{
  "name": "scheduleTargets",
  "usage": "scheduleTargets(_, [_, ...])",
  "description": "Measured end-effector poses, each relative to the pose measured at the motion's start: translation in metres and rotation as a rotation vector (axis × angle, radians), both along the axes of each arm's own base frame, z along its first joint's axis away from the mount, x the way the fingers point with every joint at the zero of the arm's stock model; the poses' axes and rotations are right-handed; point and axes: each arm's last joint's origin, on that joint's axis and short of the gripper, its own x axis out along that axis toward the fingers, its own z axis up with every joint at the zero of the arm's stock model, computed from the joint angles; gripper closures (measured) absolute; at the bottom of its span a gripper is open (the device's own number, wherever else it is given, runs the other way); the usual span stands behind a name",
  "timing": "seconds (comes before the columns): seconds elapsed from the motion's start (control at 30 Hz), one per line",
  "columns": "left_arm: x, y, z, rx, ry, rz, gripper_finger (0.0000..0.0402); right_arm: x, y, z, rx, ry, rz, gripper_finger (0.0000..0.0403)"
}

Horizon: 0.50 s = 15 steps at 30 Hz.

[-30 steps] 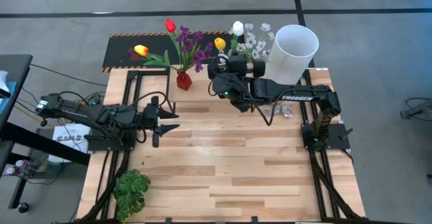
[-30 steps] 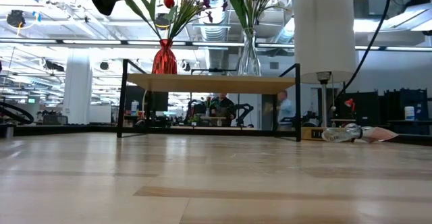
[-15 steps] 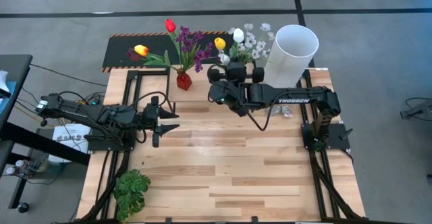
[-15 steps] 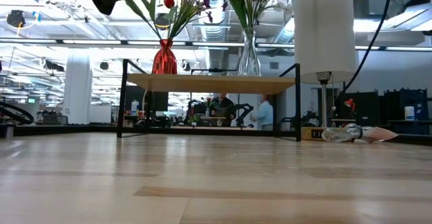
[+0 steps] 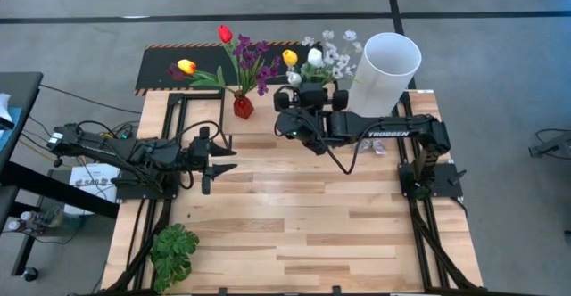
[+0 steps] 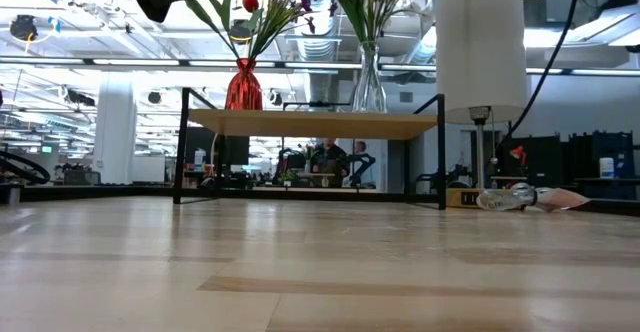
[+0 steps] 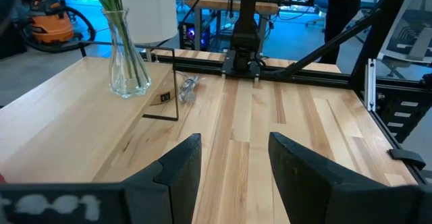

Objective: Pick and place flowers into a vace then onto a shelf
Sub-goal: Put the white flower into the transparent vase on the shelf

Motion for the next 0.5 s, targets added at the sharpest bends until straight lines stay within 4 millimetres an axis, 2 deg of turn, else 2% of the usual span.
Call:
scheduleTargets(0.33, [0.0, 0.0, 0.0, 0.0, 0.0, 0.0, 0.0239, 0.001, 0.013, 0.0, 0.003, 0.0, 0.038, 0.0221])
scheduleTargets(0.5, [0.0, 0.0, 0.0, 0.0, 0.0, 0.0, 0.0239, 0.001, 0.027, 0.0, 0.012, 0.001, 0.087, 0.0189])
